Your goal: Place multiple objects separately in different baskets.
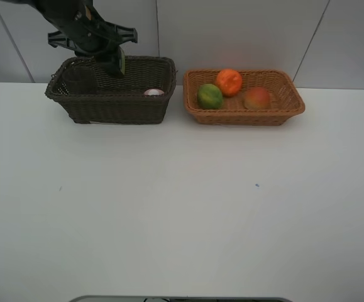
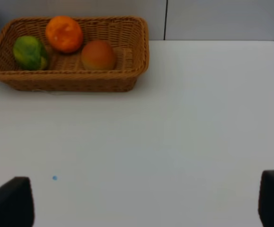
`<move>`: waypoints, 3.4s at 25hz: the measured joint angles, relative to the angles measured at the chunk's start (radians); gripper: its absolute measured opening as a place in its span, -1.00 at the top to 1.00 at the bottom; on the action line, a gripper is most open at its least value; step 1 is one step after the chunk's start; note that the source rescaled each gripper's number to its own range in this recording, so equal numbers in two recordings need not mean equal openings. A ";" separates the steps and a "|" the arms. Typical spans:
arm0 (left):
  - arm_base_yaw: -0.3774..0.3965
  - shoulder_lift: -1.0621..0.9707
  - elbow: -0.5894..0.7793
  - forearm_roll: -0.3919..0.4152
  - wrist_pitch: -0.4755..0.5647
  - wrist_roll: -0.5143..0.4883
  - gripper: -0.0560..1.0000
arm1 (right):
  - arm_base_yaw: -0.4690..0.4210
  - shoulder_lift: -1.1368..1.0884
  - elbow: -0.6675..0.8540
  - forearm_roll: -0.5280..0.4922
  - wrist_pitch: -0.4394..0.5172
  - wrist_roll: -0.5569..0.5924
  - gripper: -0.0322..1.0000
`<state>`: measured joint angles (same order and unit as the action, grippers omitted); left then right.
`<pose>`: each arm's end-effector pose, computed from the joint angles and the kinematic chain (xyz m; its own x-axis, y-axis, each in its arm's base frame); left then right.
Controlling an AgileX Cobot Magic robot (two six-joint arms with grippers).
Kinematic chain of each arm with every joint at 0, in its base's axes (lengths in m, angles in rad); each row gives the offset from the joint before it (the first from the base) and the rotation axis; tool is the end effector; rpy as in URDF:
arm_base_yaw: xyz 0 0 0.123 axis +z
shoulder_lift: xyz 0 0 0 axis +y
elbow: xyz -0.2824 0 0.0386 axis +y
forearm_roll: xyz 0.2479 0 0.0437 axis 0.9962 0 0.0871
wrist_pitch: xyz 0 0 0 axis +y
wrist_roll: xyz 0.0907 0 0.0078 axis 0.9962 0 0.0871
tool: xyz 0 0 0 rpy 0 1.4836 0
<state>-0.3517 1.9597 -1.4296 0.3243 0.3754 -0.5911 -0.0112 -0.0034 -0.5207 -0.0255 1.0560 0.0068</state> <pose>0.4183 -0.1421 0.2171 -0.7214 -0.0357 -0.6916 0.0635 0.9911 -0.1174 -0.0077 -0.0019 0.2833 -0.4302 -0.0009 -0.9027 0.0288 0.9995 -0.0147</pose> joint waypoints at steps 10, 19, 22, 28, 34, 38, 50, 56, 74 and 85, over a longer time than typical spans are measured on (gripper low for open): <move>0.000 0.112 0.000 -0.026 -0.041 0.000 0.05 | 0.000 0.000 0.000 0.000 0.000 0.000 -1.00; 0.000 0.121 0.000 -0.037 -0.064 0.000 0.05 | 0.000 0.000 0.000 0.000 0.000 0.000 -1.00; 0.000 0.121 0.000 -0.037 -0.065 0.000 0.03 | 0.000 0.000 0.000 0.000 0.000 0.000 -1.00; 0.000 0.121 -0.006 -0.037 -0.105 0.000 -0.80 | 0.000 0.000 0.000 0.000 0.000 0.000 -1.00; 0.000 0.108 -0.006 -0.037 -0.117 0.000 -0.88 | 0.000 0.000 0.000 0.000 0.000 0.000 -1.00; 0.000 0.077 -0.006 -0.037 -0.113 0.000 -0.88 | 0.000 0.000 0.000 0.000 0.000 0.000 -1.00; 0.000 -0.257 0.082 0.020 0.004 0.057 -0.89 | 0.000 0.000 0.000 0.000 0.000 0.000 -1.00; 0.000 -0.511 0.219 -0.017 0.102 0.163 -0.92 | 0.000 0.000 0.000 0.000 0.000 0.000 -1.00; -0.013 -1.336 0.533 -0.080 0.625 0.318 -1.00 | 0.000 0.000 0.000 0.000 0.000 0.000 -1.00; -0.013 -1.706 0.642 -0.212 0.787 0.476 -1.00 | 0.000 0.000 0.000 0.000 0.000 0.000 -1.00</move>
<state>-0.3644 0.2540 -0.7875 0.1120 1.1621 -0.1151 -0.0112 -0.0034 -0.5207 -0.0255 1.0560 0.0068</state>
